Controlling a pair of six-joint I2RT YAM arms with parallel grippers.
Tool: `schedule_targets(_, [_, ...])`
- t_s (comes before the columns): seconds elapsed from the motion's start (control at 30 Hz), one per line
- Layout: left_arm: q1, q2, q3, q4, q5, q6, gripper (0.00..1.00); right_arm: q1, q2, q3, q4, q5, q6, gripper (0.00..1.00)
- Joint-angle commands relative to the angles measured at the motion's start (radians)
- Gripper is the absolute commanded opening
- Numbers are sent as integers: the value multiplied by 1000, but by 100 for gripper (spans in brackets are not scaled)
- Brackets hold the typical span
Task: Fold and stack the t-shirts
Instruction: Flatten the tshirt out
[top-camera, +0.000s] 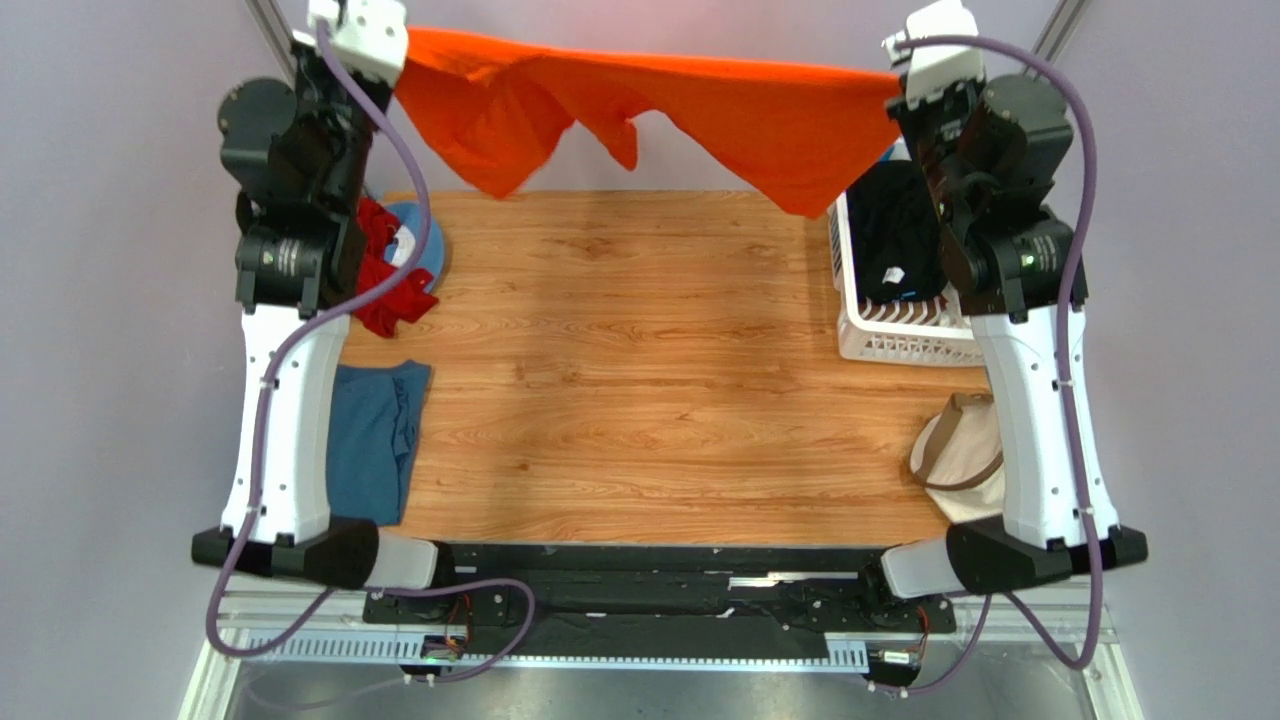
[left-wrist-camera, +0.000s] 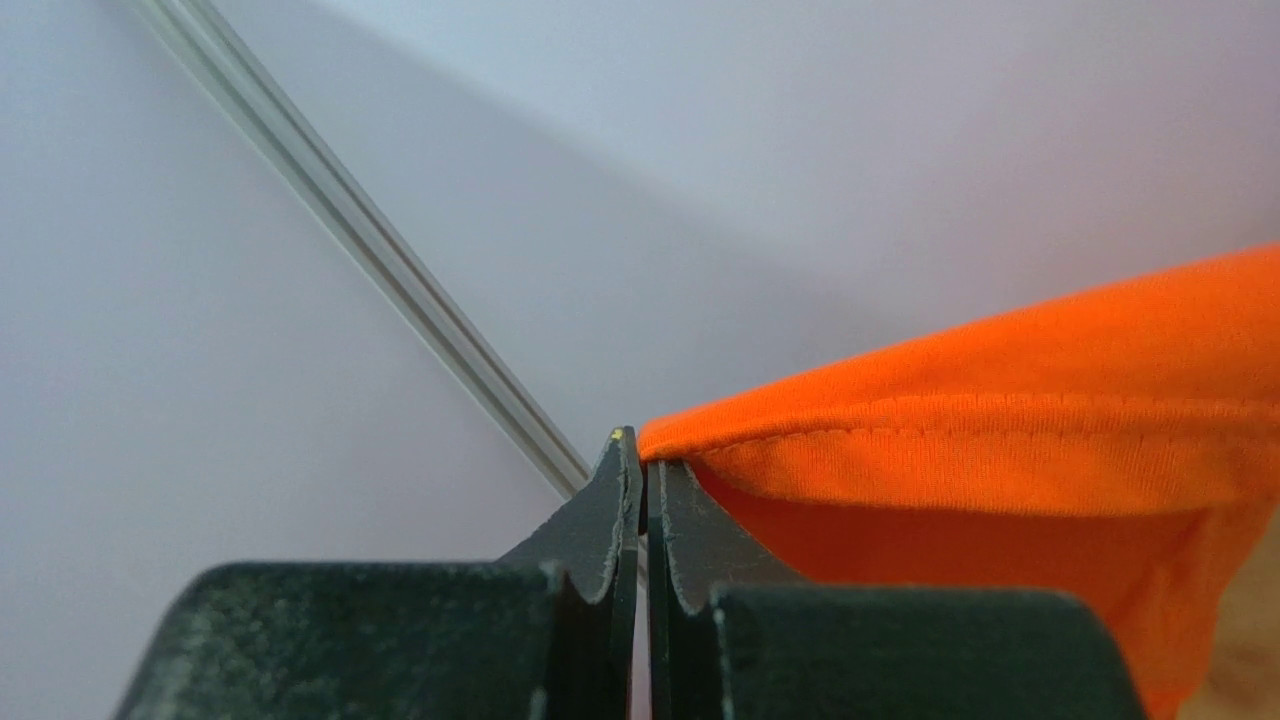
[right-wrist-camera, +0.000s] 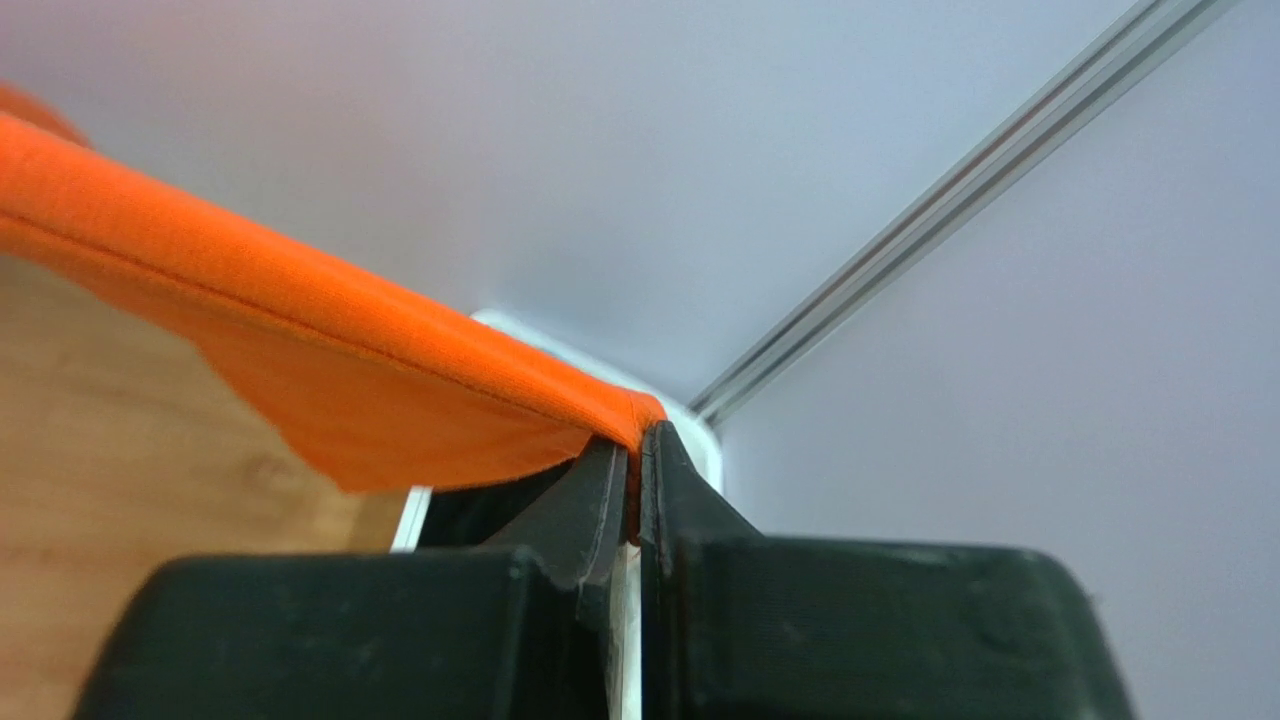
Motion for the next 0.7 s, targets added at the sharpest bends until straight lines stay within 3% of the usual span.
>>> schedule_targets(0.0, [16,-145,-430,93,82,-35,0,-16,-136,-315,30,-45,79,0])
schedule_targets(0.03, [13,-206,-622,114,108,-30,0,-15,-159,-494,45,-88,111,0])
schedule_targets(0.13, [-5,-288,-948,182,147,0,0,-9,-228,-787,73,-147,142,0])
schedule_targets(0.23, [-19,-332,-1143,141,214,49,0,-4,-268,-970,62,-213,163,0])
schedule_targets(0.33, [-30,-372,-1233,23,291,117,0,-4,-299,-1051,45,-228,159,0])
schedule_targets(0.47, [-38,-392,-1231,-112,375,155,0,-4,-311,-1092,5,-253,140,0])
schedule_targets(0.67, [-44,-409,-1204,-142,345,169,0,-4,-287,-1053,-33,-245,114,0])
